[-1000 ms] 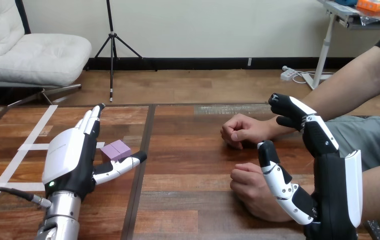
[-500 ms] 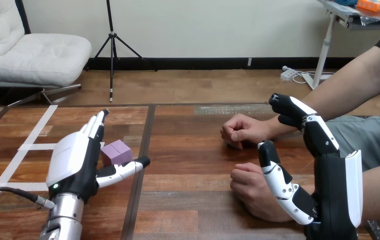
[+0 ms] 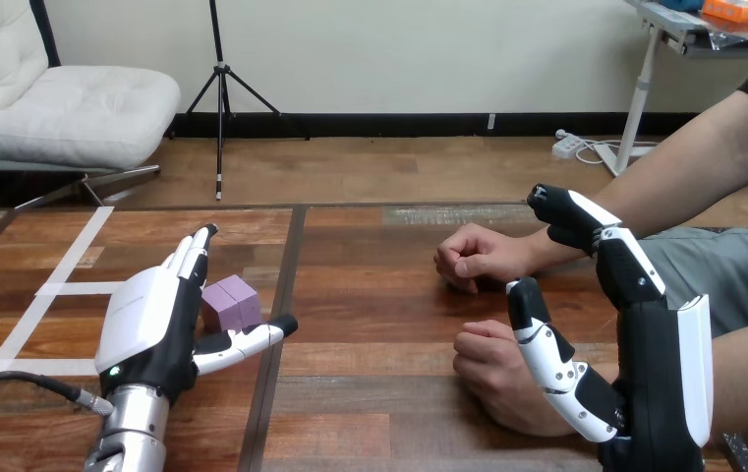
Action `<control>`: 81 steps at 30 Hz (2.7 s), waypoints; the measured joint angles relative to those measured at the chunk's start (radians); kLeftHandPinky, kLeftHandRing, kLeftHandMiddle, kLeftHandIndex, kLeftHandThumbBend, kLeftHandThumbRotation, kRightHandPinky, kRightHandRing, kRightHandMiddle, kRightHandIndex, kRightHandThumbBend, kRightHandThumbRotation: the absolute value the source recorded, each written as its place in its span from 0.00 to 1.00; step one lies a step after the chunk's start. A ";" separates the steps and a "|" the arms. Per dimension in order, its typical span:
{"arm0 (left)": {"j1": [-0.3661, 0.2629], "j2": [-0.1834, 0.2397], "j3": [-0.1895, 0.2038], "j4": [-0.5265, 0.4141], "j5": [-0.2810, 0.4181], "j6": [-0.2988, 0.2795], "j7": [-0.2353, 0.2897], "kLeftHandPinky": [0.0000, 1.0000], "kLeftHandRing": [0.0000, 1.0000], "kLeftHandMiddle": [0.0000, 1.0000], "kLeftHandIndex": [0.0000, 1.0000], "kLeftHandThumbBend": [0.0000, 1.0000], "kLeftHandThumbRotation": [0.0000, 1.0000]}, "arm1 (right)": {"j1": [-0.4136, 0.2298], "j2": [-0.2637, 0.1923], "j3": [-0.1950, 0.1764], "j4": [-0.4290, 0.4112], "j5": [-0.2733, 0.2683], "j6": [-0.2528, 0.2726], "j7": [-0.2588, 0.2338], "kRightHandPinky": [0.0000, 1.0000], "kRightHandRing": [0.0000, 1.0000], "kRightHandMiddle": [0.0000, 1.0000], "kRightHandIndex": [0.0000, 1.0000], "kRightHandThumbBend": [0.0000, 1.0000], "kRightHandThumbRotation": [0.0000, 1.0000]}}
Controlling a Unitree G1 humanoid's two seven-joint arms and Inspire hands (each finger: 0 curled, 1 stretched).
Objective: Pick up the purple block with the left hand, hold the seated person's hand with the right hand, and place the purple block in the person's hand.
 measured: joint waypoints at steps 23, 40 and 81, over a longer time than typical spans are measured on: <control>-0.041 0.000 -0.036 0.068 0.036 0.033 0.087 0.91 0.94 0.96 0.95 0.93 0.64 | 0.000 0.000 -0.020 0.000 0.001 0.000 0.008 0.77 0.80 0.78 0.76 0.39 0.48; -0.094 -0.001 -0.059 0.161 0.043 0.038 0.185 0.89 0.91 0.93 0.93 0.85 0.61 | 0.000 0.000 -0.026 0.000 0.004 0.002 0.024 0.78 0.80 0.78 0.76 0.39 0.48; -0.228 -0.007 -0.101 0.409 0.027 0.024 0.233 0.83 0.86 0.89 0.90 0.80 0.60 | 0.000 0.003 -0.026 0.000 0.005 0.005 0.043 0.77 0.80 0.77 0.76 0.39 0.46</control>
